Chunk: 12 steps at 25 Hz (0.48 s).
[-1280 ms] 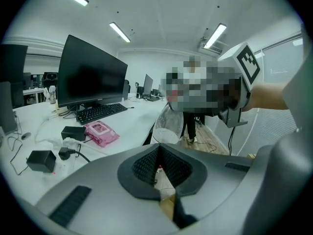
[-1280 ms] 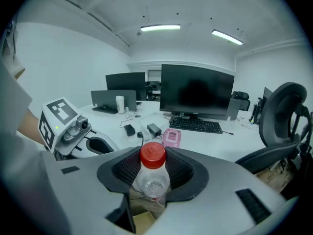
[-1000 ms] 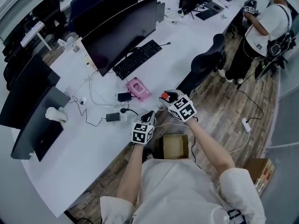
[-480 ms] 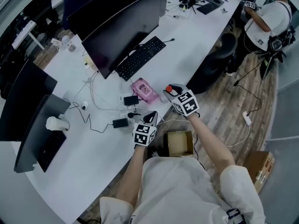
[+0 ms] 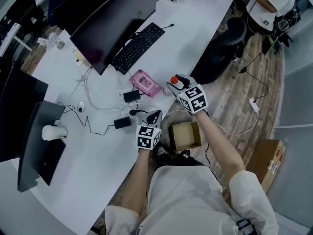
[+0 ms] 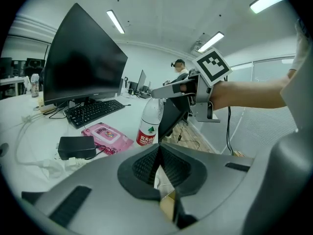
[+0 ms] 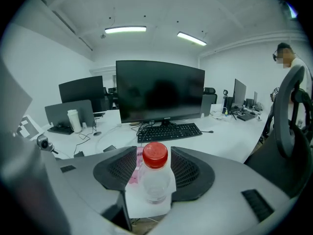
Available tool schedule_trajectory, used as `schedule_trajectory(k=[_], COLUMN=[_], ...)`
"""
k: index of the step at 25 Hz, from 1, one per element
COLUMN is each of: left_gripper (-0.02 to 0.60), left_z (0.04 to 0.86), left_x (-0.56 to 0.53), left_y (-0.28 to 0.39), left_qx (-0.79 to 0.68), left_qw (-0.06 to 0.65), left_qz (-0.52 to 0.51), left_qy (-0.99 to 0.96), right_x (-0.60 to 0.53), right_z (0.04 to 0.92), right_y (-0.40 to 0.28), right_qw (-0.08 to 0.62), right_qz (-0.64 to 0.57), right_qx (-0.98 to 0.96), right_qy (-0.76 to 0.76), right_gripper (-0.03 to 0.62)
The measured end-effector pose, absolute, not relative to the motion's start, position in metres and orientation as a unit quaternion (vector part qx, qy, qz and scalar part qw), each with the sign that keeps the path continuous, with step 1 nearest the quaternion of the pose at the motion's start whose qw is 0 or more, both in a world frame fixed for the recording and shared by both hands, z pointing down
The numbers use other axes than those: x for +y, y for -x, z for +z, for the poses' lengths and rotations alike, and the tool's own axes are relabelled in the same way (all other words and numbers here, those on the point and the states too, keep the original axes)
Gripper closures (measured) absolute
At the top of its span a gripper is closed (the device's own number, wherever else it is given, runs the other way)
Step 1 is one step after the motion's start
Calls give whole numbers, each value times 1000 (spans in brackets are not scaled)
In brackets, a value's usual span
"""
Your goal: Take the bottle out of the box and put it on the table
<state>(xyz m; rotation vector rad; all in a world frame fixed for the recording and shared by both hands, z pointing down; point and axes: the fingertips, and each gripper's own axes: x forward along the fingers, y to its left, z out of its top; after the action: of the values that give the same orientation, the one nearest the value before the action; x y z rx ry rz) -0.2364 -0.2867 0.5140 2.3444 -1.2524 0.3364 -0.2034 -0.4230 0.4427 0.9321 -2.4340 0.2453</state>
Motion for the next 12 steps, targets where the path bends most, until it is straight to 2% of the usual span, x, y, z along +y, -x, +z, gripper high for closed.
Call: schedule_trajectory(k=[12], left_gripper=[568], left_z=[505], left_x=[-261], left_y=[230], left_qx=[-484], left_qw=[233], left_qz=[107], left_qy=[-837], right_x=[-363], right_z=[439], right_y=[156], right_qw=[220], right_qz=[131], right_qx=[-892], right_qy=[-372], right_gripper=[341])
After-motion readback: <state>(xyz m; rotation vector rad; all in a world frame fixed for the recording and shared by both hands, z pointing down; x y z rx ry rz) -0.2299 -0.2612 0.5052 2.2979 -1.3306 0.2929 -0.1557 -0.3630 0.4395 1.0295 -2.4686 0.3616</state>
